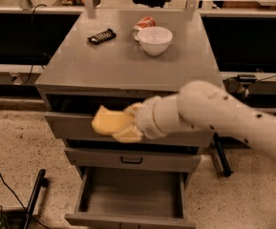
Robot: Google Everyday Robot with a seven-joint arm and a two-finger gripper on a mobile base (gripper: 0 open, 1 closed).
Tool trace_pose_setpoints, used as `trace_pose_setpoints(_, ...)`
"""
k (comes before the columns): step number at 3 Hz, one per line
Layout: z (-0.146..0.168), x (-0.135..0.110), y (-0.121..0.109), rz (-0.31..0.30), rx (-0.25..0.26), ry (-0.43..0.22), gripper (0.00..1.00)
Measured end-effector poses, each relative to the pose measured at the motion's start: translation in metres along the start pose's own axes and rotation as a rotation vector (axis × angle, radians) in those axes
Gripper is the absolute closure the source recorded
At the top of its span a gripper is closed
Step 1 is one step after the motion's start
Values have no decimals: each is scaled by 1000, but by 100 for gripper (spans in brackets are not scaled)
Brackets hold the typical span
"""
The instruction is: Place sponge into bottom drawer
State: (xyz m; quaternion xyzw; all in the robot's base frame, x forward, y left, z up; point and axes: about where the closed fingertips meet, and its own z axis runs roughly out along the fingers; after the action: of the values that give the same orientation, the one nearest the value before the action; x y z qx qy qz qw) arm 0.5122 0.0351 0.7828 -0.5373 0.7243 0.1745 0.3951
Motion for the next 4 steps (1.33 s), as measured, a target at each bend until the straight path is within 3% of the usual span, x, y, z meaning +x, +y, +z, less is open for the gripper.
trace_pose_setpoints(1,5,96,18,44,-102,-13,100)
trace_pose_setpoints(2,14,117,24,7,-135,-32,100)
trace_pose_setpoints(3,17,118,26,2,-148,-19,100)
trace_pose_setpoints(4,42,173,26,-28,-132,-8,100)
